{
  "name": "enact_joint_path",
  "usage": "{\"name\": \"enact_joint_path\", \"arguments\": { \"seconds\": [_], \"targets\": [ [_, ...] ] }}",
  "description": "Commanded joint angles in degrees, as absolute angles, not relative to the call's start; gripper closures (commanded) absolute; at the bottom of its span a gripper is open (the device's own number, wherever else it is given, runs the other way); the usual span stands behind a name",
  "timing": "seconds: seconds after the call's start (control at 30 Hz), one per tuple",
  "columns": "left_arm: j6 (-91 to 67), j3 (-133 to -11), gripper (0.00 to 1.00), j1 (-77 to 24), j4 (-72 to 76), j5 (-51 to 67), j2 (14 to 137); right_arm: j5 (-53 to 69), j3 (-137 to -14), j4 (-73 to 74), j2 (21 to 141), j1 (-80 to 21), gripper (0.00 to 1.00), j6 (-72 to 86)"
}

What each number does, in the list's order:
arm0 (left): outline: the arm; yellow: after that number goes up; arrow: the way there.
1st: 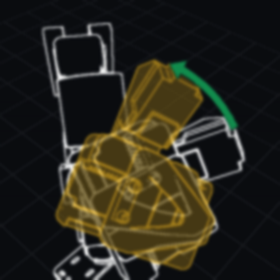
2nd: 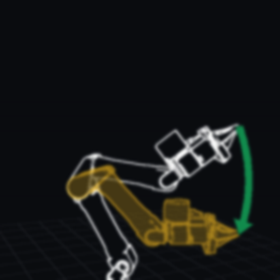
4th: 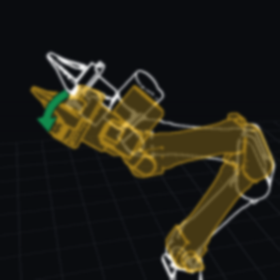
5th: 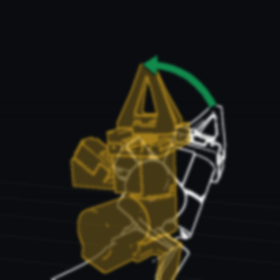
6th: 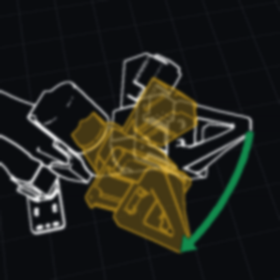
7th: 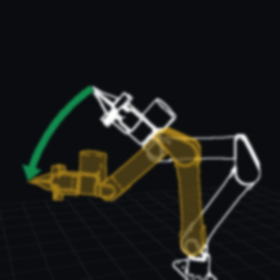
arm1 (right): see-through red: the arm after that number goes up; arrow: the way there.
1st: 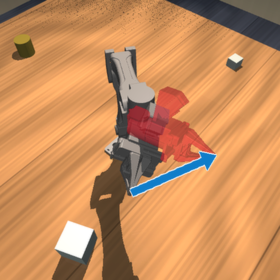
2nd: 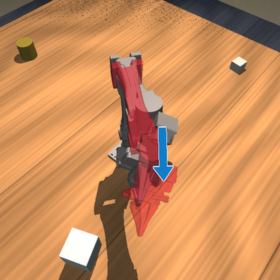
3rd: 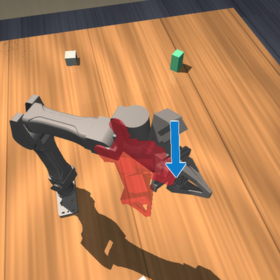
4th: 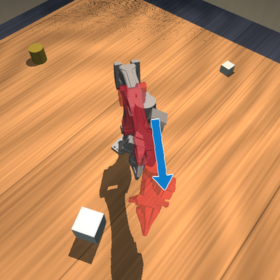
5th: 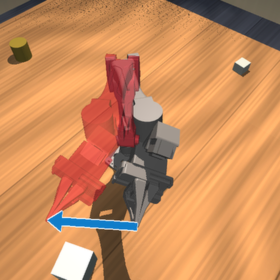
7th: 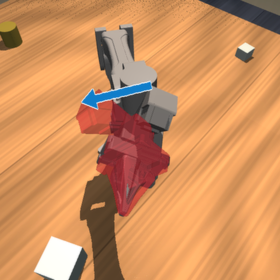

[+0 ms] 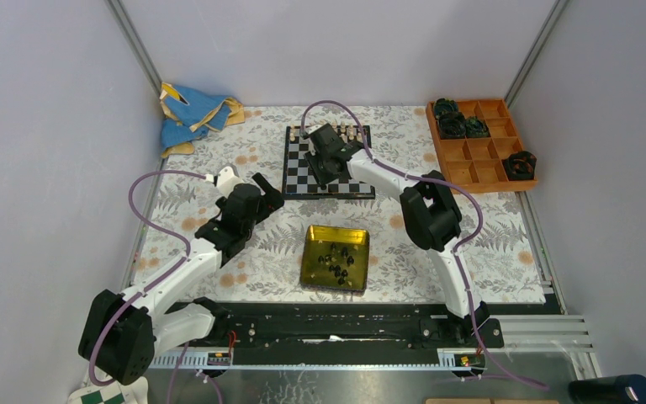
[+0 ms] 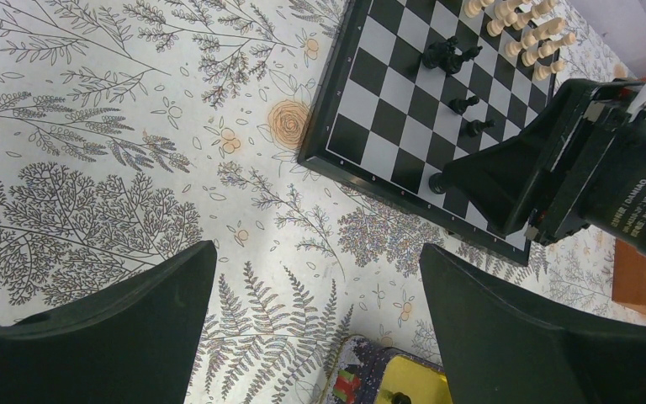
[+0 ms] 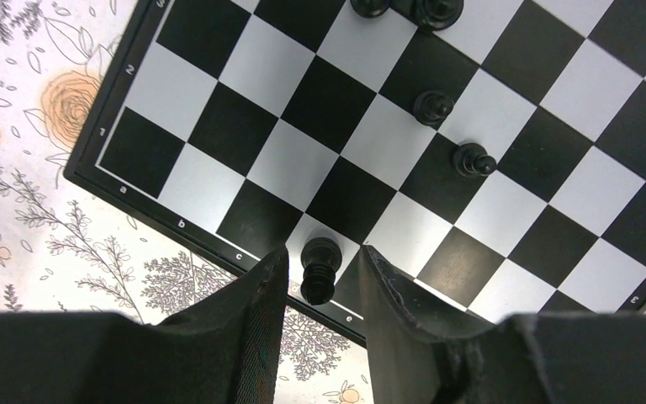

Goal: Set up the chess pieces on the board
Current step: Place the chess piece on the chessboard, then pick up the chess piece from the storage box.

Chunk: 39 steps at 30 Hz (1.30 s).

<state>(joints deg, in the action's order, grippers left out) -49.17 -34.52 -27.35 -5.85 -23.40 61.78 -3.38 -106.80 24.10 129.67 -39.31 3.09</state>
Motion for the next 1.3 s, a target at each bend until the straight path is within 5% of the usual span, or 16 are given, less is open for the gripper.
{"name": "enact_joint_path", "arguments": {
  "seconds": [0.0,0.8,1.0,1.27],
  "targets": [
    [-49.1,-34.0,0.01,-27.6,-4.2,-24.5,61.6,-2.6,-110.5,24.5,128.0,-38.9,0.57,2.4],
    [-48.8,-33.8,0.01,-27.7,-5.8,-27.3,60.7,-7.1,-85.9,10.7,107.2,-38.9,0.51,3.8],
    [-48.9,-33.8,0.01,-27.7,-5.2,-27.6,61.4,-13.7,-69.8,-2.1,95.0,-38.9,0.2,6.1],
    [-49.0,-34.3,0.01,-27.7,-3.4,-26.8,62.9,-25.0,-58.8,-11.2,87.2,-38.9,0.02,9.2]
  ]
}}
